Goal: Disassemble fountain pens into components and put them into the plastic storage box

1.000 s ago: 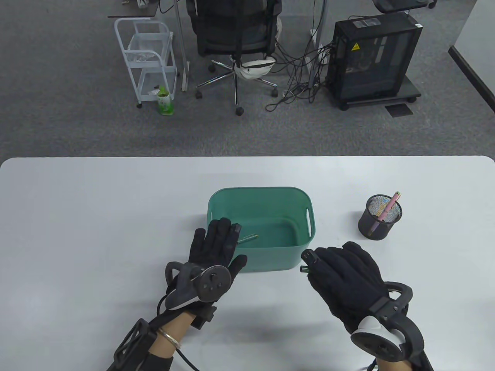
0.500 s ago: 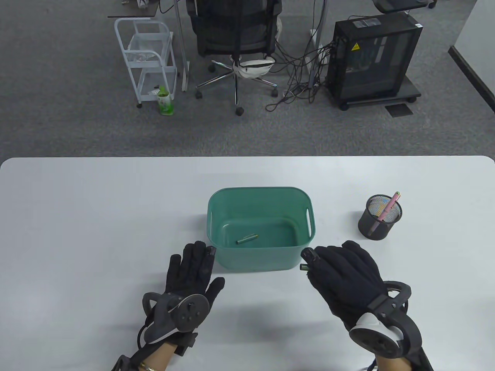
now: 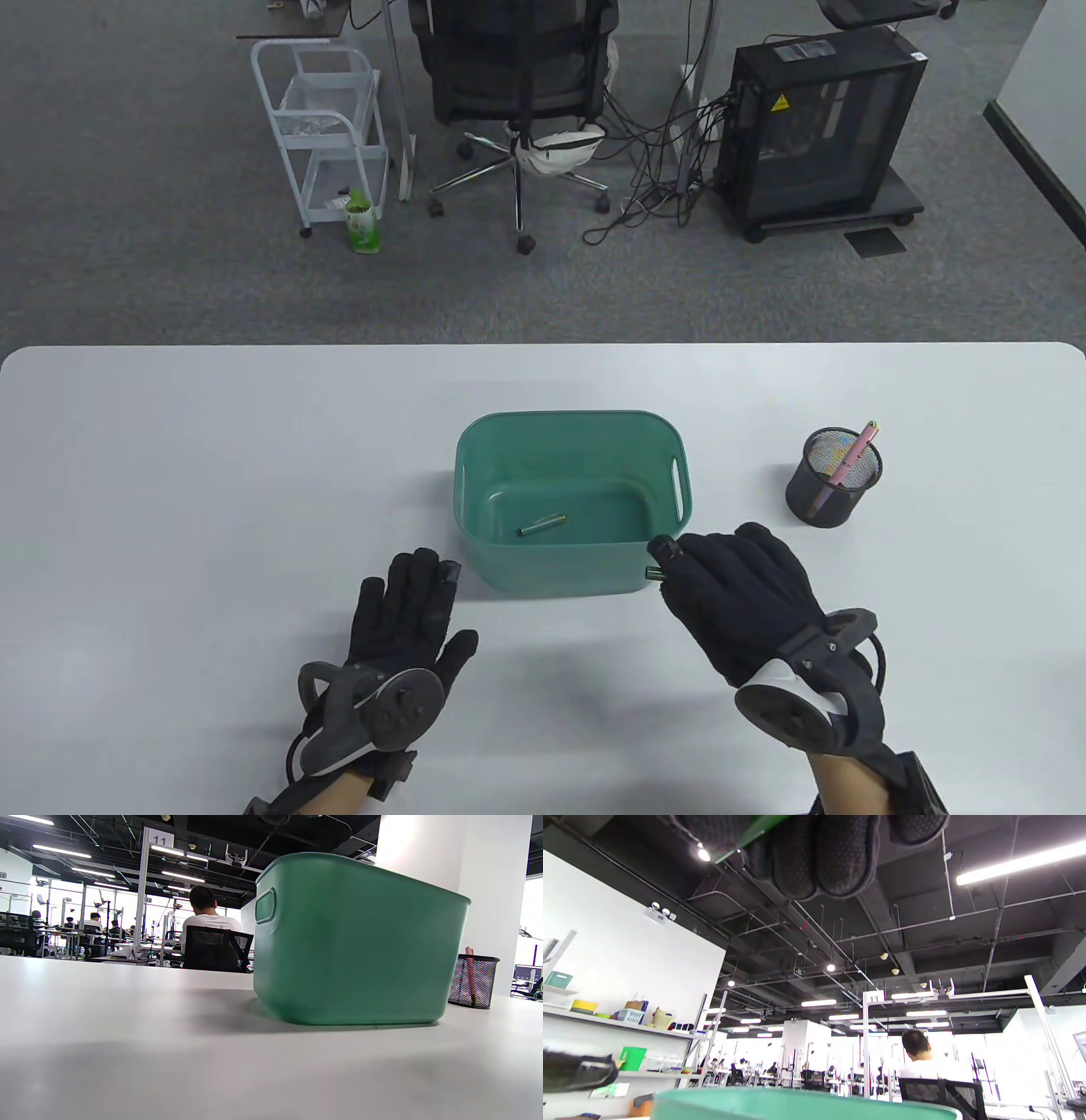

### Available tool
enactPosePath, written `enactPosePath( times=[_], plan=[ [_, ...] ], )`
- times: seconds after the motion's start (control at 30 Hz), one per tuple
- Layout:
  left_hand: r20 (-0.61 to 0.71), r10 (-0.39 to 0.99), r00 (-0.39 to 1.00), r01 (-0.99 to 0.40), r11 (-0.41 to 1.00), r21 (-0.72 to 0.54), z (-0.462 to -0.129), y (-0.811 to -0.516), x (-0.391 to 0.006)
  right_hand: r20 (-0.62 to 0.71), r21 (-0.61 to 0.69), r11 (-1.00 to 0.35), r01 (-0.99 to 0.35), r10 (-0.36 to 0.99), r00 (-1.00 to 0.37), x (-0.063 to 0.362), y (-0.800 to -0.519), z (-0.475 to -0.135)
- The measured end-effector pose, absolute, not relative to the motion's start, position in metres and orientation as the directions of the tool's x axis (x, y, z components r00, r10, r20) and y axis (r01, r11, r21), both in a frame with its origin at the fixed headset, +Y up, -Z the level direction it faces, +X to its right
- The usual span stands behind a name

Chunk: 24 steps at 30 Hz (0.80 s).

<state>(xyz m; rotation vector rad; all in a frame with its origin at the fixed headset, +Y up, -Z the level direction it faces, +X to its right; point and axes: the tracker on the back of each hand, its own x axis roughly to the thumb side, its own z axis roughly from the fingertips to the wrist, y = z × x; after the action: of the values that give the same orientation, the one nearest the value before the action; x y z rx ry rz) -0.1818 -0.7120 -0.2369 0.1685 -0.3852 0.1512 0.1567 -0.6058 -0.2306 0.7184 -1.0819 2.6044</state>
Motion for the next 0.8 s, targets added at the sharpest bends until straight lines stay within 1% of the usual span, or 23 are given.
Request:
enactPosePath(
  times=[0.13, 0.33, 0.47, 0.6, 0.8],
  plan=[
    [0.395, 0.111, 0.912, -0.177, 0.975, 0.134, -0.236, -0.712, -0.181, 0.513, -0.588, -0.723, -0.362, 0.012, -0.858, 0.154, -0.612, -0.235],
    [0.399, 0.111, 0.91, -0.171, 0.978, 0.118, -0.236, -0.713, -0.18, 0.518, -0.55, -0.754, -0.359, 0.03, -0.855, 0.15, -0.62, -0.243],
    [0.4, 0.109, 0.91, -0.165, 0.98, 0.108, -0.237, -0.714, -0.179, 0.522, -0.517, -0.768, -0.378, 0.068, -0.85, 0.146, -0.623, -0.252],
    [0.404, 0.115, 0.908, -0.167, 0.981, 0.096, -0.237, -0.714, -0.179, 0.518, -0.449, -0.807, -0.384, 0.116, -0.848, 0.136, -0.629, -0.275],
    [0.409, 0.118, 0.905, -0.171, 0.981, 0.096, -0.236, -0.715, -0.179, 0.477, -0.385, -0.857, -0.343, 0.134, -0.869, 0.122, -0.633, -0.312]
  ],
)
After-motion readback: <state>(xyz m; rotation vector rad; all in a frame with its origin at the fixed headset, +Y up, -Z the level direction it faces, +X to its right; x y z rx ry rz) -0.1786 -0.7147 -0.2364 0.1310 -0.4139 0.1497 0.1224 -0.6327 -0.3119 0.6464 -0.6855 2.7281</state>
